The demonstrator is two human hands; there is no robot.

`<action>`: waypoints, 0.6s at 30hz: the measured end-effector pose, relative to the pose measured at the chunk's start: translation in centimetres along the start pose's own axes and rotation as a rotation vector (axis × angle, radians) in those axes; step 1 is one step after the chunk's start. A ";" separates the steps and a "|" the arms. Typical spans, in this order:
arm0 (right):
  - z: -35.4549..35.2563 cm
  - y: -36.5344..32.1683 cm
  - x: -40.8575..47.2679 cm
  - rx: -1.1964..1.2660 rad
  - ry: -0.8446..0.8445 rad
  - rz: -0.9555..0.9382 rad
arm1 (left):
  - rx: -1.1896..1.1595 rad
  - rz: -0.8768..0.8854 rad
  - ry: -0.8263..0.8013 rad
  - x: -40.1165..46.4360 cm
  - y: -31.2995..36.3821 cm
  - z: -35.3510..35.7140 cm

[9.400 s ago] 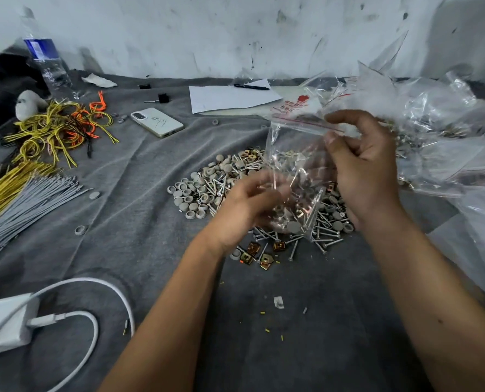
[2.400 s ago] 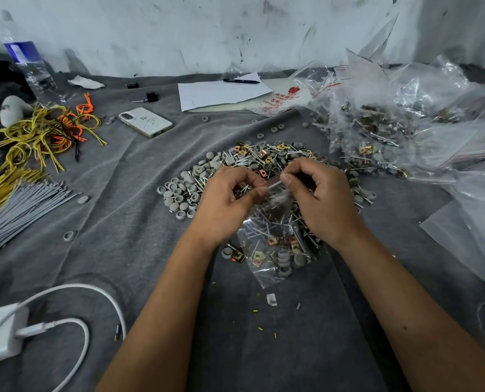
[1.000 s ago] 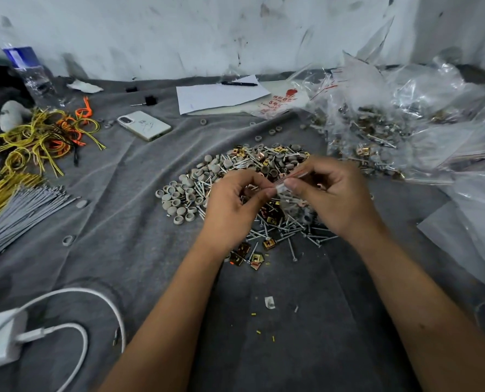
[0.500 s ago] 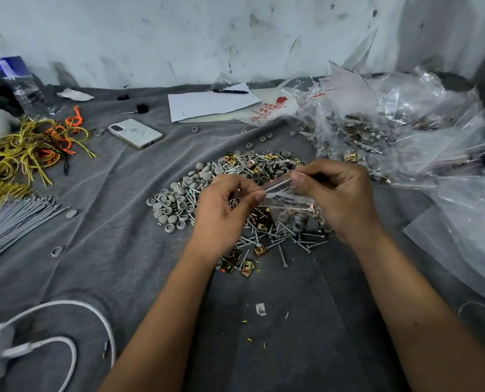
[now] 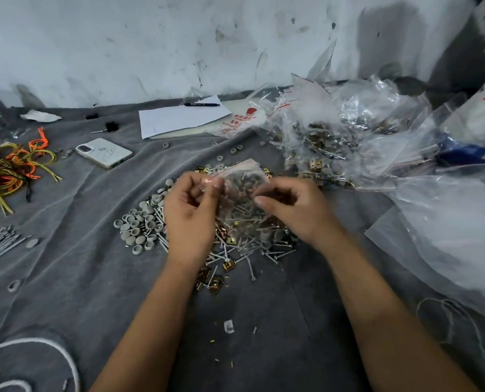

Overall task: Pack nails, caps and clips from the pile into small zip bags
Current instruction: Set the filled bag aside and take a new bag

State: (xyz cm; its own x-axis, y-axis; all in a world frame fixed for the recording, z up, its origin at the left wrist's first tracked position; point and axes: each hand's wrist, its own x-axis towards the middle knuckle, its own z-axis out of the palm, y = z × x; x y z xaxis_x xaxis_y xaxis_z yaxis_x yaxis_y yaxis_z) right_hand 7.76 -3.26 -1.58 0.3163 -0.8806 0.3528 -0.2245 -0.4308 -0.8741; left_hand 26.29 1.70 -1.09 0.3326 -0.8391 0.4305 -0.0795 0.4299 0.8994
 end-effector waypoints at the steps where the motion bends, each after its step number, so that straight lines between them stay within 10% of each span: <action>1: -0.1 0.1 0.0 0.034 0.025 0.000 | -0.023 -0.016 0.009 0.5 0.1 0.5; 9: -3.2 0.5 2.0 0.309 0.542 0.107 | 0.167 -0.263 -0.139 4.1 0.0 7.6; 15: -9.9 1.9 9.2 -0.100 0.760 0.190 | 0.709 0.227 -0.001 6.8 -0.2 14.8; 18: -11.8 4.7 11.1 -0.542 0.624 0.360 | 0.893 0.352 -0.382 7.7 -1.1 17.9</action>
State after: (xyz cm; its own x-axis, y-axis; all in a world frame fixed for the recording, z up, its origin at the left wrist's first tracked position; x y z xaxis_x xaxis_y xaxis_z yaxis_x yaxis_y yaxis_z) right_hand -0.70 -17.41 2.14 -0.3796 -0.8592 0.3430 -0.6669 -0.0029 -0.7452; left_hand 12.07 -11.21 2.59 -0.1527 -0.8309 0.5350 -0.8353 0.3978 0.3794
